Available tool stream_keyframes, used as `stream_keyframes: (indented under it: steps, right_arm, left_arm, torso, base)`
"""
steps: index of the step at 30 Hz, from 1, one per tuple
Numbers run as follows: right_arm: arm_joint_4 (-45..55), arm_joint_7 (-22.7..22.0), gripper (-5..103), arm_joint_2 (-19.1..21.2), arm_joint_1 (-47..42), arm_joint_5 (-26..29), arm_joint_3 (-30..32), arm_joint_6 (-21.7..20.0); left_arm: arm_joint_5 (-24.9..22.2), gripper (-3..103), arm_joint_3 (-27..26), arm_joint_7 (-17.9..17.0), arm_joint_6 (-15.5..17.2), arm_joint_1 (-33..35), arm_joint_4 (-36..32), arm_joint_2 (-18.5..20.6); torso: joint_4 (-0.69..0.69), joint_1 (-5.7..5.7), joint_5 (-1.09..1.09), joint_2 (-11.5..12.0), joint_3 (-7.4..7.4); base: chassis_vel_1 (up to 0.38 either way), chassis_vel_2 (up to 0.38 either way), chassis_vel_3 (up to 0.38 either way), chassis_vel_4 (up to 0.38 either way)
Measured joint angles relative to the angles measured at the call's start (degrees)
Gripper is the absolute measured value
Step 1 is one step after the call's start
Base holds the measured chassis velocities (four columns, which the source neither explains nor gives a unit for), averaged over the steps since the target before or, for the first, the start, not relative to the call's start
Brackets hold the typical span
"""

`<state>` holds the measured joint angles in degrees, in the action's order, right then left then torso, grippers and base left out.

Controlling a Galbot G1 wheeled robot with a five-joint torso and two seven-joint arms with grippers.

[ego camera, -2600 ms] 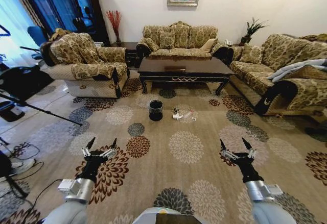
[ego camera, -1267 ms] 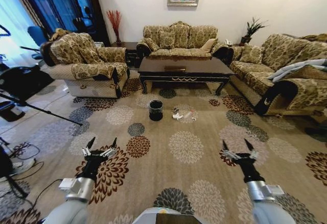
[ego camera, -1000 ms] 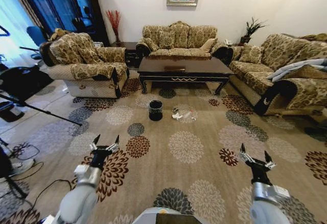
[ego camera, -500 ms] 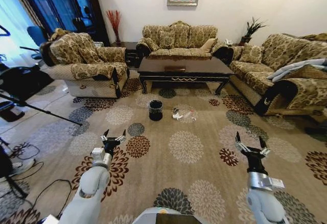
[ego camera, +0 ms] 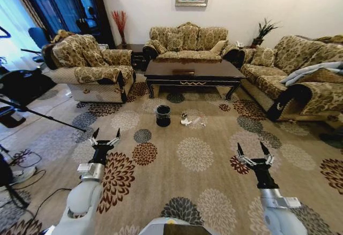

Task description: Move to the front of the table and pick up the trash from the floor, then place it into the trash bin.

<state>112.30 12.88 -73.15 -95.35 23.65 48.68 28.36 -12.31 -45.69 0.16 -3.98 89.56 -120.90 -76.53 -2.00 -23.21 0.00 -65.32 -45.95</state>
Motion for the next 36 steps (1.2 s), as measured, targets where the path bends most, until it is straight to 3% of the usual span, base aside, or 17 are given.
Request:
stream_keyframes:
  steps: [11, 36]
  right_arm:
    - [-1.9, -2.4, 100, 0.3, 1.5, 0.4, -0.3, -0.4]
    - [-3.7, -0.5, 100, 0.2, 2.5, 1.7, -1.1, 0.1]
  left_arm:
    - [0.2, 100, 1.9, -4.7, -0.5, -0.4, -0.2, -0.9]
    - [1.0, 100, 1.5, -4.3, -0.3, -0.3, 1.4, -1.8]
  torso:
    - [0.00, 0.35, 0.00, 0.8, 0.40]
    - [0.00, 3.77, 0.00, 8.3, 4.53]
  base:
    - [0.000, 0.000, 0.000, 0.000]
    - [0.000, 0.000, 0.000, 0.000]
